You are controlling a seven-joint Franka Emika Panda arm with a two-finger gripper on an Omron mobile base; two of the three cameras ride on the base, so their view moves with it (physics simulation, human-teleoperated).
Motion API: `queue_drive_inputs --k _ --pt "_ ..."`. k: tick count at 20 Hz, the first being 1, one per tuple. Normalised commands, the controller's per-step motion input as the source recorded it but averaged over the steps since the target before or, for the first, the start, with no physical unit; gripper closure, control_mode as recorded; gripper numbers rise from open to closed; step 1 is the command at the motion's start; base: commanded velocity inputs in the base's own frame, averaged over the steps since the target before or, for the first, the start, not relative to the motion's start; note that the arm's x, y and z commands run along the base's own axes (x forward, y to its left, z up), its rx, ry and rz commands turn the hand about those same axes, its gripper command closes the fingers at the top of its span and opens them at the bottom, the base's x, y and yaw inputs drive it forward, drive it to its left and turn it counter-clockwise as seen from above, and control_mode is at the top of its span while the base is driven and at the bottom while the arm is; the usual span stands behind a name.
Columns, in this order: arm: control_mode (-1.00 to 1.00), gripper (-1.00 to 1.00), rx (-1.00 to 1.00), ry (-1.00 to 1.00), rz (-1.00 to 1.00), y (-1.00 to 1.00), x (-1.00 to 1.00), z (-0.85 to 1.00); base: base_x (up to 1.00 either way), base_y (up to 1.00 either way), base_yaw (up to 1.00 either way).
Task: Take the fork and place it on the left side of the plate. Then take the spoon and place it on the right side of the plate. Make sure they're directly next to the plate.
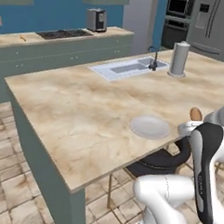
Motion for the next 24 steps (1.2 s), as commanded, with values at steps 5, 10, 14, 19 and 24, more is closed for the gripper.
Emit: queue_drive_inputs --k 5,10,14,19,24 --pt "1.00 1.00 0.00 0.00 0.00 0.00 0.00 0.00 0.00 -0.32 0.35" --pt "1.00 1.00 0.00 0.00 0.00 0.00 0.00 0.00 0.00 -0.29 0.37" --pt "1.00 1.00 0.00 0.00 0.00 0.00 0.00 0.00 0.00 -0.33 0.36" --pt "1.00 1.00 0.00 0.00 0.00 0.00 0.00 0.00 0.00 -0.37 0.35" --pt "1.00 1.00 0.00 0.00 0.00 0.00 0.00 0.00 0.00 -0.45 0.34"
